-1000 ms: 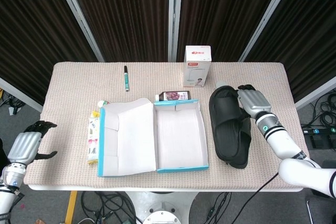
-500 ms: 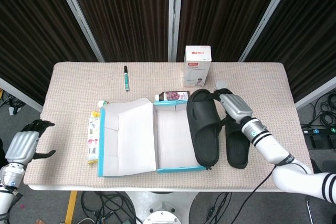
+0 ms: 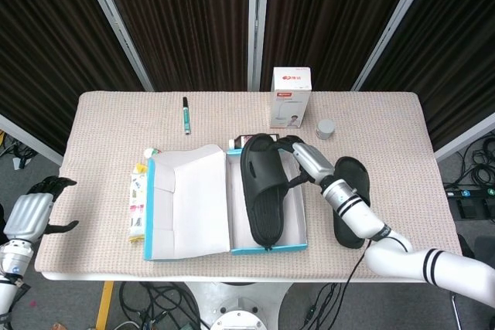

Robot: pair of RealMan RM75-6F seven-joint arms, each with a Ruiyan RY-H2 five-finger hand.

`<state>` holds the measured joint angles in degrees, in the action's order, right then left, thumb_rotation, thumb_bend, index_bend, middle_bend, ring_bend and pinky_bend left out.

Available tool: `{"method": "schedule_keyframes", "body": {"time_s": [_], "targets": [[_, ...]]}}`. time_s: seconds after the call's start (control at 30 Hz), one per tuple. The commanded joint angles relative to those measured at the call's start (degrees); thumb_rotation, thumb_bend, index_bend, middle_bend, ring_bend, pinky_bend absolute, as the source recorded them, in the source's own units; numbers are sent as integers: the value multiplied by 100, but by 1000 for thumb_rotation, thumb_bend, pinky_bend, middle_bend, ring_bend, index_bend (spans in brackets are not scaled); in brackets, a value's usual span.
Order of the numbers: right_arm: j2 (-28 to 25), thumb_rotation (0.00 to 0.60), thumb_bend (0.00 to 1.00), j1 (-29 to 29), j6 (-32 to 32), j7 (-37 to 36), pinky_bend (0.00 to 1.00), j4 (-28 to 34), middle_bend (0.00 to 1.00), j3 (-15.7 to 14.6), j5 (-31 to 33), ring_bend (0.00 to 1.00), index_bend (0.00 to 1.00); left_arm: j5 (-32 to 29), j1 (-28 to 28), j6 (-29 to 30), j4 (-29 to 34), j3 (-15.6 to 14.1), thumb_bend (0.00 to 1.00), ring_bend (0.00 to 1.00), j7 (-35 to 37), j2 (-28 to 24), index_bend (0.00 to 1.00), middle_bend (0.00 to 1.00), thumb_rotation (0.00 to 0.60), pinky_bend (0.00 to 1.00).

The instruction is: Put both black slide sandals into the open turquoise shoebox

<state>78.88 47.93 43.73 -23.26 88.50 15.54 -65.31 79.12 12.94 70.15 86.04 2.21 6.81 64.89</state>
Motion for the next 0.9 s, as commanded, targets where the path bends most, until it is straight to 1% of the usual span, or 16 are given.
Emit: {"method": "schedule_keyframes", "body": {"time_s": [0.03, 0.27, 0.57, 0.7, 0.9], "targets": [[384, 600, 92, -65, 123, -498, 67, -369, 455, 71, -294, 124, 427, 11, -16, 14, -44, -8, 137, 121, 51, 13, 221, 192, 600, 202], [684, 600, 88, -122, 12, -1191, 73, -773, 455, 7, -585, 125, 427, 29, -15, -4, -129, -14, 137, 121, 129, 47, 222, 192, 600, 202], [891, 600, 89, -143, -105, -2013, 81, -1047, 455, -74, -993, 125, 428, 61, -29, 18, -183, -27, 138, 121, 169, 80, 221, 193, 600, 202], [1005, 600, 88, -104, -106, -2255, 96, -1229, 455, -135, -1203, 125, 427, 57, -28, 5, -211, -27, 137, 121, 194, 92, 222, 193, 600, 202], [1215, 600, 88, -17, -186, -2577, 129, -1512, 455, -168, -1301, 125, 428, 53, -27, -15, -277, -27, 137, 121, 246, 119, 222, 192, 600, 202]]}}
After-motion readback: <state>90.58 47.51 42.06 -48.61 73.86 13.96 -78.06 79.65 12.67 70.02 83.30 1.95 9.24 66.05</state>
